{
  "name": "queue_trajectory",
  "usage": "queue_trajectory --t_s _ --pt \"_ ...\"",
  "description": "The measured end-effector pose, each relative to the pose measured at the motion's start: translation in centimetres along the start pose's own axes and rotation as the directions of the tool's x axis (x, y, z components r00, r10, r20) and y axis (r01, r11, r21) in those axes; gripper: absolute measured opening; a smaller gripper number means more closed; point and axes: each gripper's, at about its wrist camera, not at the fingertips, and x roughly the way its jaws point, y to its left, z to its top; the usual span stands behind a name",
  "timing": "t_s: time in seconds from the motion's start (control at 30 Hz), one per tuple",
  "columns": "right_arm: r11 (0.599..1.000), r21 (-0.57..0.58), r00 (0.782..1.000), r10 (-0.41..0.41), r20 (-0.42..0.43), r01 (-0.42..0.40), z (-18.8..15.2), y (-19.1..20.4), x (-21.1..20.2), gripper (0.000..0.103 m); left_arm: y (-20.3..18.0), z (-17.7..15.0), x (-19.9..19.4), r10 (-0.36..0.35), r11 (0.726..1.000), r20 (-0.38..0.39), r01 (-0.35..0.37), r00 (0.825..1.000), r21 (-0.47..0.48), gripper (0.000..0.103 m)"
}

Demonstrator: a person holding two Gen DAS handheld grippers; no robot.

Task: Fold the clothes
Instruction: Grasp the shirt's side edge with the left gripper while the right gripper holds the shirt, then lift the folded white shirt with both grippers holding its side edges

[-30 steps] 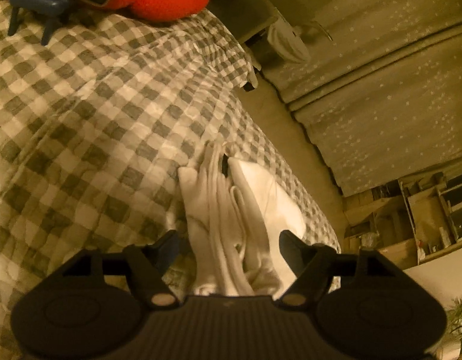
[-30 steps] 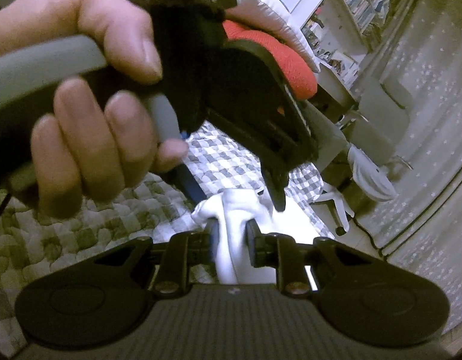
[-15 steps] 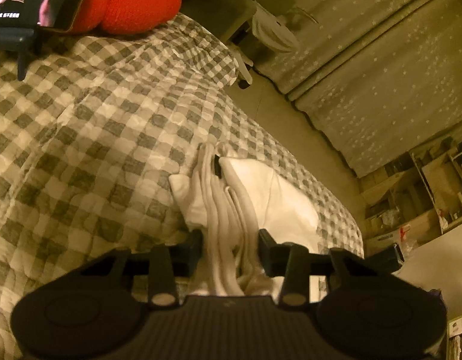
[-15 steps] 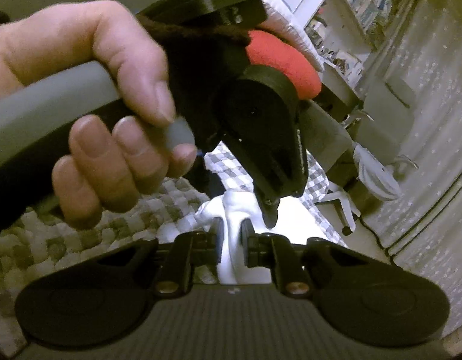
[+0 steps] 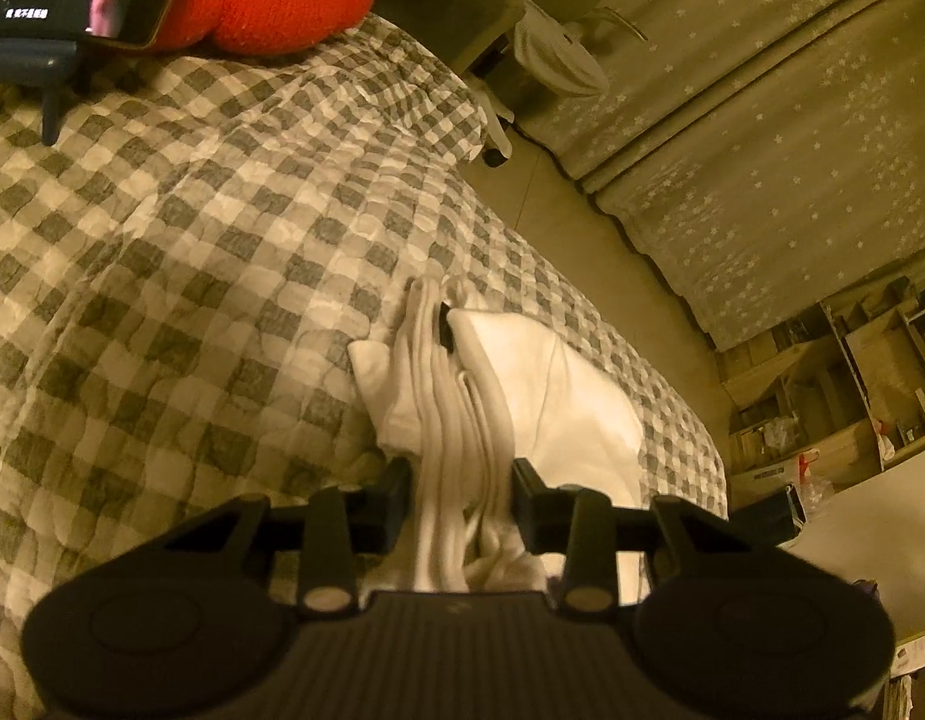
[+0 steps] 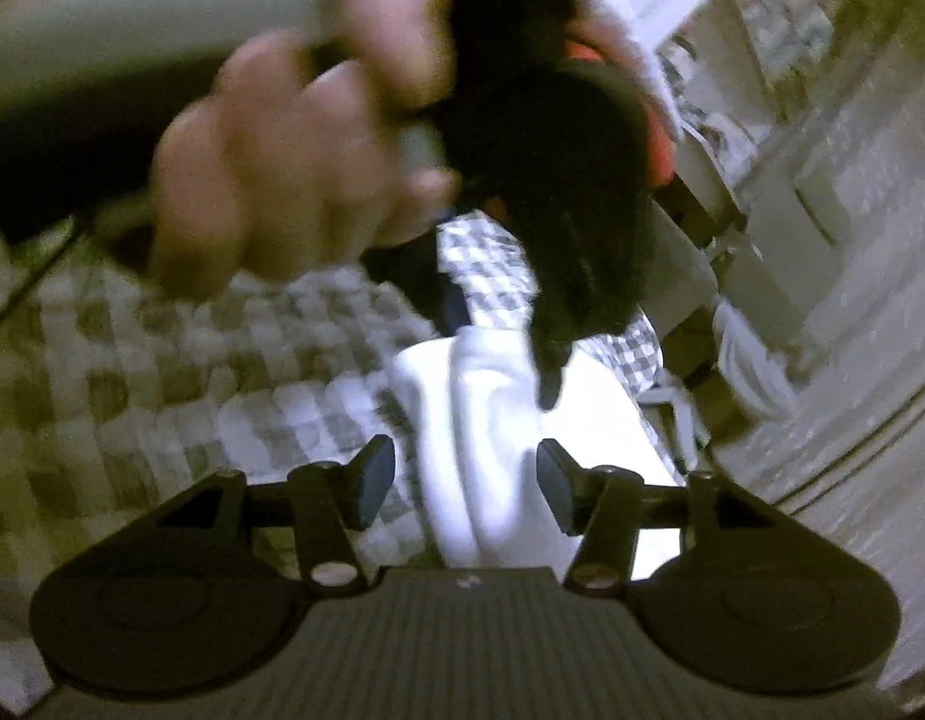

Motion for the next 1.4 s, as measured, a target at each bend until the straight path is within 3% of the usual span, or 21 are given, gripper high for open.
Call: queue_trajectory --t_s 0.17,0.23,0.33,0.4,0.53,0.6,0.77,0.87,0.9,1.0,1.2,1.27,1.4 --pt "0.994 -0.073 0.996 -0.085 0.019 0.086 0.4 1.5 1.5 0.055 0.7 0.0 -0.2 -0.013 0.999 -0.018 0.013 1.0 -0.036 0.037" --pt "0.994 -0.077 0.997 -0.081 0.02 0.082 0.3 1.5 1.9 0.038 1.3 0.1 -0.3 -0.023 0.998 -0.028 0.021 0.999 -0.065 0.037" --pt "0.999 0.009 0.998 -0.053 0.036 0.052 0.5 -0.3 1.3 0.026 2.3 0.3 -0.6 -0.057 0.991 -0.04 0.052 0.998 -0.126 0.045" --pt "0.996 0.077 0.998 -0.043 0.051 0.039 0.6 -1.8 0.8 0.025 2.8 0.4 -0.9 -0.091 0.982 -0.037 0.084 0.995 -0.172 0.056" --pt "0.982 0.187 0.998 -0.012 0.069 -0.001 0.3 -4.3 0.0 0.024 3.1 0.0 -1.3 -0.117 0.973 -0.034 0.108 0.993 -0.205 0.063" --pt "0.982 0.191 0.997 -0.011 0.07 -0.003 0.6 -4.4 0.1 0.024 3.0 -0.2 -1.2 -0.113 0.972 -0.033 0.104 0.993 -0.209 0.069" --pt "0.983 0.185 0.997 -0.014 0.071 0.001 1.1 -3.3 -0.1 0.024 1.6 -0.5 -0.3 -0.114 0.98 -0.014 0.11 0.993 -0.167 0.071" --pt "0.985 0.174 0.997 -0.011 0.075 -0.002 1.1 -2.5 -0.6 0.024 0.9 0.0 0.6 -0.095 0.989 -0.013 0.093 0.995 -0.119 0.064" --pt "0.986 0.167 0.997 -0.01 0.075 -0.003 1.1 -2.4 -0.7 0.024 0.7 0.2 1.0 -0.086 0.992 -0.015 0.084 0.996 -0.096 0.053" --pt "0.988 0.154 0.998 0.005 0.07 -0.015 0.6 -2.6 -0.4 0.024 -0.3 0.6 1.5 -0.029 1.0 -0.015 0.029 0.999 -0.003 0.038" --pt "0.99 0.137 0.998 0.037 0.06 -0.045 0.7 -2.6 -0.5 0.026 -1.2 1.0 1.2 0.004 0.996 0.011 -0.005 1.0 0.091 0.034" --pt "0.983 0.155 0.993 0.085 0.079 -0.096 0.2 -3.8 -1.8 0.031 -1.8 1.0 1.2 0.021 0.992 0.02 -0.023 1.0 0.125 0.034" --pt "0.952 0.237 0.978 0.167 0.124 -0.193 -1.2 -7.0 -4.4 0.028 -2.3 1.2 1.7 0.046 0.989 0.018 -0.048 0.999 0.136 0.034"
